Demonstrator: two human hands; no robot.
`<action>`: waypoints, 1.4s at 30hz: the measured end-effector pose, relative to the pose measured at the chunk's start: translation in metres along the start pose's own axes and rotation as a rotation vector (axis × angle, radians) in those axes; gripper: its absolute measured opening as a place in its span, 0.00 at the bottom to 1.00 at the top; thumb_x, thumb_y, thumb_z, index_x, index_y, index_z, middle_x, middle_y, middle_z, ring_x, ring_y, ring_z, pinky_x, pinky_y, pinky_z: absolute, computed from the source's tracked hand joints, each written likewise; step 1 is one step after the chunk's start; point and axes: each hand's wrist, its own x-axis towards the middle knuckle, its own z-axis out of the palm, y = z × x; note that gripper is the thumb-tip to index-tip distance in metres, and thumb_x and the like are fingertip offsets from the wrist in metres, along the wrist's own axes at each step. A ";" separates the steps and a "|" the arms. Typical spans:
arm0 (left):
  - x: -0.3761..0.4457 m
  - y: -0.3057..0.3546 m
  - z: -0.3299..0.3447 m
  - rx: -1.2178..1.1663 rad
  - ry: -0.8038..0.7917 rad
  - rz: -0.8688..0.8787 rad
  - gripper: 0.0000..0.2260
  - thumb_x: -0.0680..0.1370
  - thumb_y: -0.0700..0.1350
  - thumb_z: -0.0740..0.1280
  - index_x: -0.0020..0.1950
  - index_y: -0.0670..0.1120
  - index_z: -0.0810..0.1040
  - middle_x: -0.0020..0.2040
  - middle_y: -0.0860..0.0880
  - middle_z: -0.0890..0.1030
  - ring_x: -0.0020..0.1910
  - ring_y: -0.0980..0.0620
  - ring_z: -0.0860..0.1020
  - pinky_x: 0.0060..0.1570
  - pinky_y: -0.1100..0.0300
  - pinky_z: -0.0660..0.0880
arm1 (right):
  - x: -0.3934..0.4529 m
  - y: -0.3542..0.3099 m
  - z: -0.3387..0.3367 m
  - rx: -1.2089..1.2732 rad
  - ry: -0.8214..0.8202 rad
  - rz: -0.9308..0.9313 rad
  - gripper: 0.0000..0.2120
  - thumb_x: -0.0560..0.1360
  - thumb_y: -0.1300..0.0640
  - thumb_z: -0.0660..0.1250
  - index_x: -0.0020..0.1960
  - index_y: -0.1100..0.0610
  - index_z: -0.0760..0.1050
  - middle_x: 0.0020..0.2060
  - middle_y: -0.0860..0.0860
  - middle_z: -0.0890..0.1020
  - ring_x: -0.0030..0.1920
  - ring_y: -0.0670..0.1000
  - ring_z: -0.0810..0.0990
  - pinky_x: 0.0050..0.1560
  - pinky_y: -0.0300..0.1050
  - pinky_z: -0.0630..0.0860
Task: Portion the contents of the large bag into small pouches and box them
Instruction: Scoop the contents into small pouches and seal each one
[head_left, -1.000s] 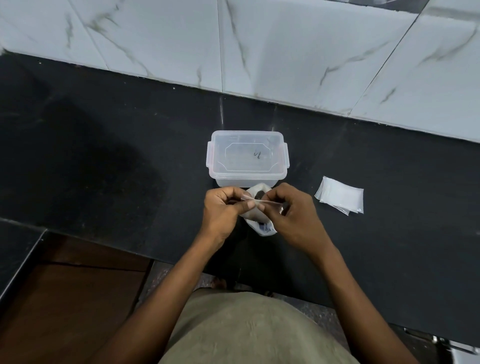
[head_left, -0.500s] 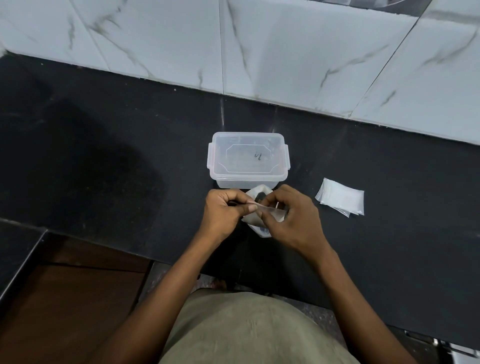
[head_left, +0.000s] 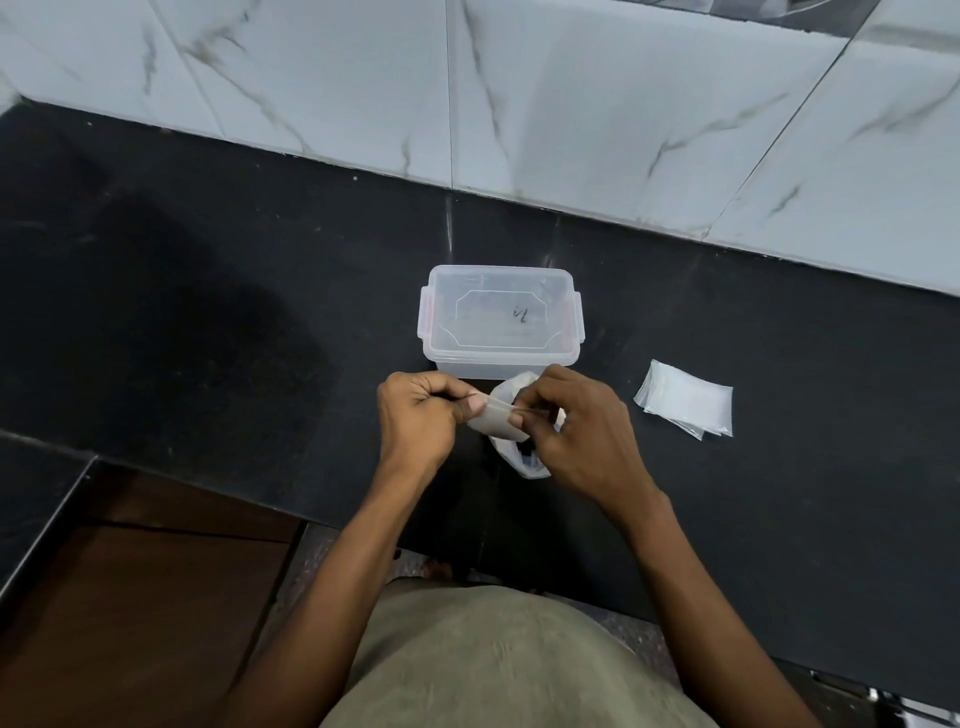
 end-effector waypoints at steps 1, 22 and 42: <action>0.001 0.000 -0.003 -0.006 0.024 0.000 0.15 0.67 0.30 0.77 0.31 0.50 0.84 0.32 0.51 0.84 0.35 0.55 0.82 0.43 0.58 0.79 | 0.000 0.001 0.001 0.009 0.003 0.000 0.05 0.70 0.58 0.75 0.39 0.51 0.81 0.37 0.41 0.77 0.38 0.44 0.76 0.37 0.37 0.67; 0.019 -0.029 -0.083 0.027 -0.060 -0.083 0.06 0.76 0.31 0.71 0.41 0.39 0.84 0.29 0.47 0.80 0.26 0.59 0.74 0.27 0.69 0.69 | 0.026 -0.016 0.068 0.233 -0.272 0.209 0.06 0.73 0.57 0.76 0.38 0.52 0.81 0.32 0.44 0.83 0.36 0.43 0.81 0.41 0.38 0.76; 0.041 -0.111 -0.102 0.724 0.046 0.093 0.14 0.72 0.34 0.70 0.56 0.43 0.83 0.58 0.49 0.79 0.57 0.47 0.75 0.58 0.52 0.75 | 0.064 -0.050 0.188 0.018 -0.192 0.115 0.17 0.74 0.63 0.64 0.63 0.61 0.75 0.56 0.58 0.77 0.54 0.59 0.77 0.53 0.53 0.76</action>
